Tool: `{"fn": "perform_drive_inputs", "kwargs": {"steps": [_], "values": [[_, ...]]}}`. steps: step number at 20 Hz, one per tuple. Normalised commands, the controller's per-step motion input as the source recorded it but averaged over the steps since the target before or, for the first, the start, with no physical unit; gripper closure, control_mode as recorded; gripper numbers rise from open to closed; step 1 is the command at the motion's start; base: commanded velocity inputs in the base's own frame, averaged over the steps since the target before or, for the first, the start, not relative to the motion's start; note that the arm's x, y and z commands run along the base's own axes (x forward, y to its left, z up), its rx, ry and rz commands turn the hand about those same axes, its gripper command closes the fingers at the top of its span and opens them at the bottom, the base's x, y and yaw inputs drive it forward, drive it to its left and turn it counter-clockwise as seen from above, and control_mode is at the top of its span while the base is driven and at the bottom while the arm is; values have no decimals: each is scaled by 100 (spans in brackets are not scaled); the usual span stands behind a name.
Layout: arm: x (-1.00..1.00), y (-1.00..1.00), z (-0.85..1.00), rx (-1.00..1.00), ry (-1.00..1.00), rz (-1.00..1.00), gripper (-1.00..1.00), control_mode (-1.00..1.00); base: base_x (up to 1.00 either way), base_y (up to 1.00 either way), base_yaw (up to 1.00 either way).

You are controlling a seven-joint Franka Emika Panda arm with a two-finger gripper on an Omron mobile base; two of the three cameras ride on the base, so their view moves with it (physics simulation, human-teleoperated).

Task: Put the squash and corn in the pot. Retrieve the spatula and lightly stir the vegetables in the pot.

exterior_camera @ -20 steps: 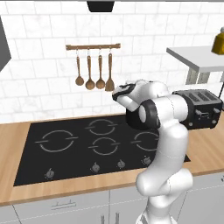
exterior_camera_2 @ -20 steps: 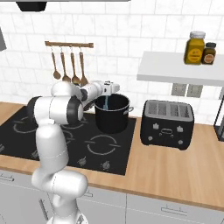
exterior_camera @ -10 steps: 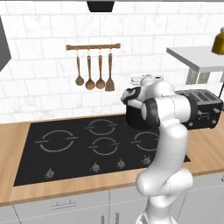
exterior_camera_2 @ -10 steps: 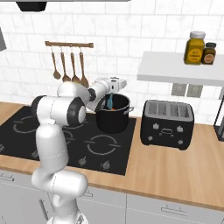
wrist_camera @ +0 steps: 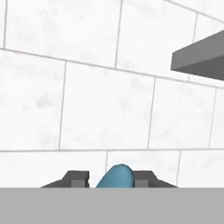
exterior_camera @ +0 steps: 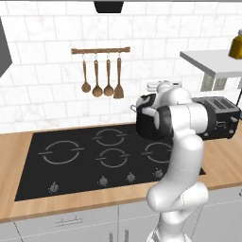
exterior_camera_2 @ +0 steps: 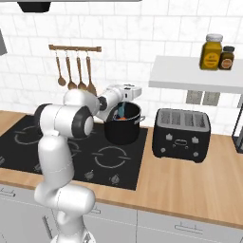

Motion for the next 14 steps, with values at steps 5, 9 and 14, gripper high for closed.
{"fn": "perform_drive_inputs", "kwargs": {"steps": [5, 9, 14], "values": [[-23, -18, 0, -3, 4, -3, 100, -100, 0, 0, 0], [-50, -11, 49, -2, -6, 0, 100, -100, 0, 0, 0], [-13, 0, 43, -4, -5, 0, 100, -100, 0, 0, 0]]}}
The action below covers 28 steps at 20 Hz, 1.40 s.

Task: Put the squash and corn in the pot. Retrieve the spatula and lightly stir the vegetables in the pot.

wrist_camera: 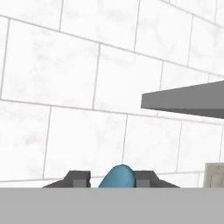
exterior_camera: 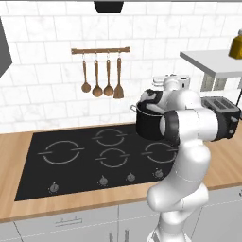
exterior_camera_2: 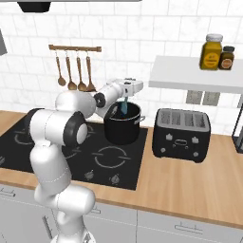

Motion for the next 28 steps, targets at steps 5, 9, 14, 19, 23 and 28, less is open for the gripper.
{"fn": "perform_drive_inputs", "kwargs": {"steps": [5, 9, 14, 19, 23, 28], "values": [[22, 0, -54, -21, 2, 0, 100, -100, 0, 0, 0], [28, 0, -71, -16, 4, 0, 100, -100, 0, 0, 0], [9, 3, -66, -2, 10, 0, 100, -100, 0, 0, 0], [0, 28, -48, 8, 20, 0, 100, -100, 0, 0, 0], [-1, 47, -2, 21, 13, 3, 100, -100, 0, 0, 0], [0, 26, 13, 24, 9, 1, 100, -100, 0, 0, 0]]}}
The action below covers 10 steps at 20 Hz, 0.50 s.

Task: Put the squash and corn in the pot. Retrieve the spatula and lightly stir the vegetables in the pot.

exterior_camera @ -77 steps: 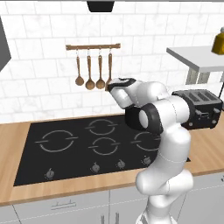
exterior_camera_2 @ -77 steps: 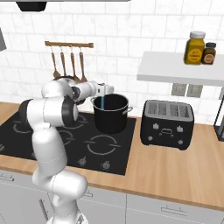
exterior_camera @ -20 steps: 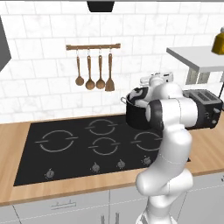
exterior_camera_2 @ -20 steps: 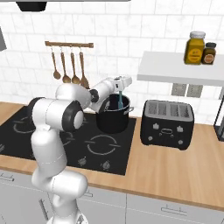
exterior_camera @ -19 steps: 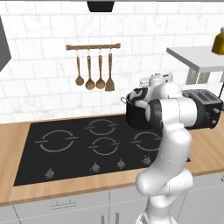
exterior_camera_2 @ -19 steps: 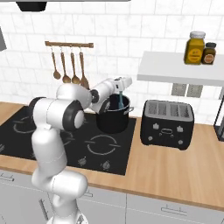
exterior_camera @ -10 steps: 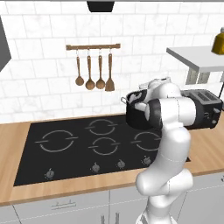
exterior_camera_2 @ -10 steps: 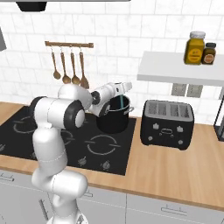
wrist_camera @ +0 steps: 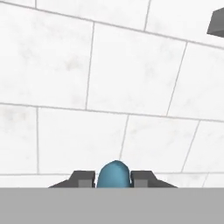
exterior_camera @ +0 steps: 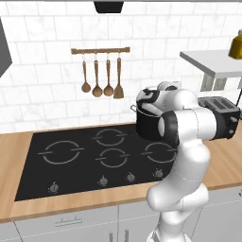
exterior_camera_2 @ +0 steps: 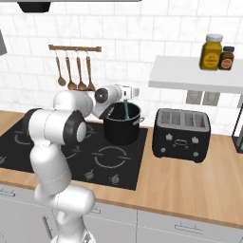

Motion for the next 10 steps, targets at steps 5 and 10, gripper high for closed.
{"fn": "perform_drive_inputs", "kwargs": {"steps": [5, 10], "values": [[0, 2, 25, 16, 1, 0, 100, -100, 0, 0, 0], [0, 0, 35, 8, -12, 0, 100, -100, 0, 0, 0]]}}
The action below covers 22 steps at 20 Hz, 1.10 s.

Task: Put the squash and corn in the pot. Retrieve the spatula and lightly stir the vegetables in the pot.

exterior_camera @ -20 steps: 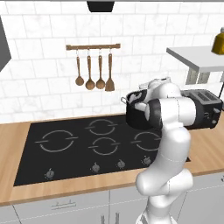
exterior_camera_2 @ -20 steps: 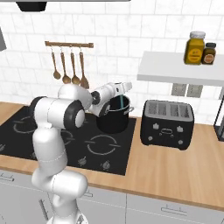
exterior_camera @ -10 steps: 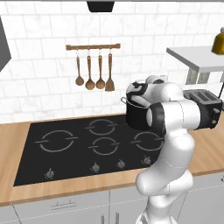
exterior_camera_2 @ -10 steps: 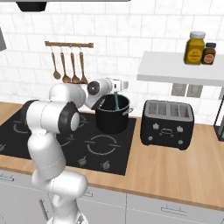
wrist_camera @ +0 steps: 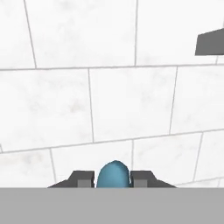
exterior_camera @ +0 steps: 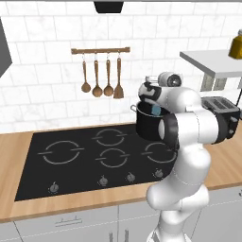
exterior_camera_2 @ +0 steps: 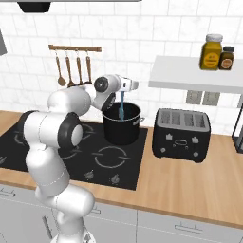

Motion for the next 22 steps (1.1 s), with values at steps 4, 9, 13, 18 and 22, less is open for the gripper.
{"fn": "perform_drive_inputs", "kwargs": {"steps": [4, 9, 13, 18, 22], "values": [[-5, 0, 6, 0, -18, 0, 100, -100, 0, 0, 0], [-7, 0, -14, 3, 0, 0, 100, -100, 0, 0, 0], [0, 0, -29, 4, 12, 0, 100, -100, 0, 0, 0], [0, 0, -33, 2, 11, 0, 100, -100, 0, 0, 0], [0, 0, -73, 0, 0, 0, 100, -100, 0, 0, 0]]}}
